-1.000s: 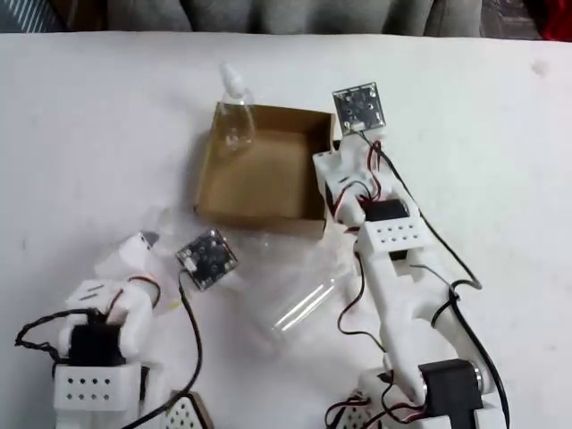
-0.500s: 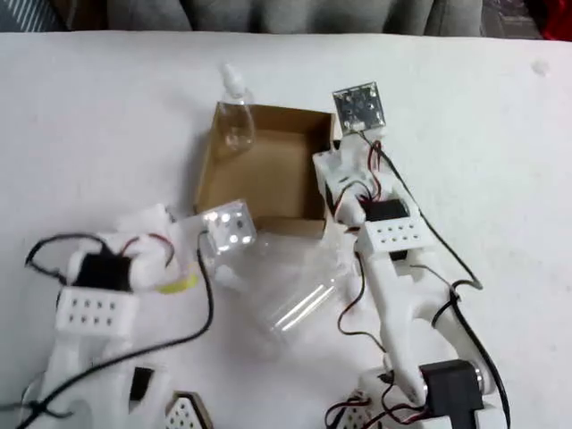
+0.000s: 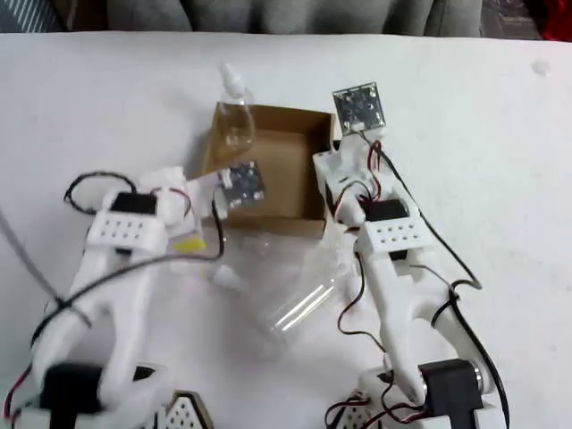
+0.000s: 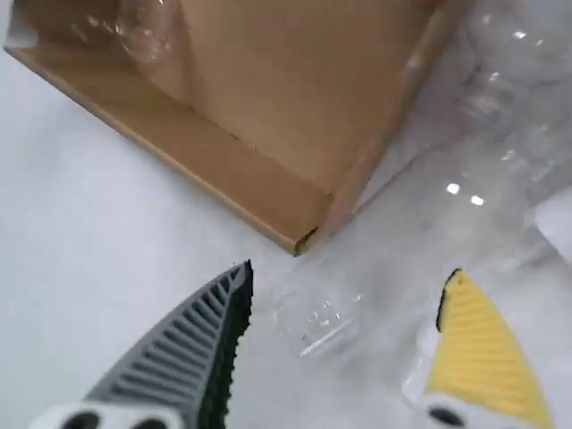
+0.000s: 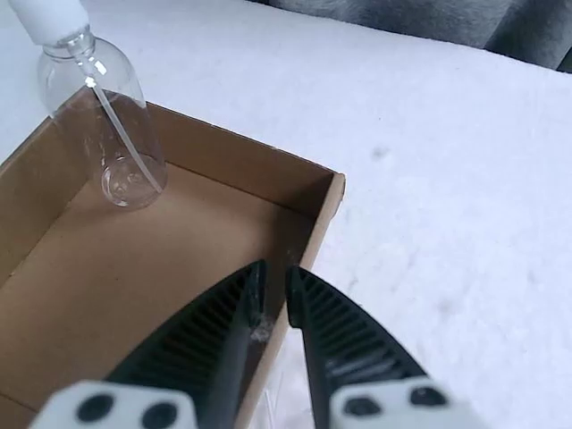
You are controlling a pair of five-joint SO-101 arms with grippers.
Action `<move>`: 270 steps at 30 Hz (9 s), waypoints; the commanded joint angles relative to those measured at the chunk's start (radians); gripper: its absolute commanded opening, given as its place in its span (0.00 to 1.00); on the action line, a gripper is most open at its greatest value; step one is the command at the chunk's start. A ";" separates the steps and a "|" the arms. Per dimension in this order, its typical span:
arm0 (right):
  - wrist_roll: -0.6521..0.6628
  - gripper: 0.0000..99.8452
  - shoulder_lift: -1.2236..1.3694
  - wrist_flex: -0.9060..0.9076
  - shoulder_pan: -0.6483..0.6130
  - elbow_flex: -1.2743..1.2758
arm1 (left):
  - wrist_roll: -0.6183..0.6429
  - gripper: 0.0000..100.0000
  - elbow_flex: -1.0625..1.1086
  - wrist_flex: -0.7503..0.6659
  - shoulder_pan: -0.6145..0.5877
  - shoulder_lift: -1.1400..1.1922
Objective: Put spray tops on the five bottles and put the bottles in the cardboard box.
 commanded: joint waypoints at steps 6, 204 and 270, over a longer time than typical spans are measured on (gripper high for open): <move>0.000 0.01 -0.004 -0.013 0.004 -0.058 | -0.006 0.30 -0.175 -0.054 -0.056 0.222; 0.000 0.01 -0.004 -0.015 -0.008 -0.044 | 0.465 0.02 -0.976 0.468 -0.677 0.970; -0.339 0.15 0.565 0.564 -0.064 -0.692 | 1.003 0.02 -0.493 0.302 -0.400 0.343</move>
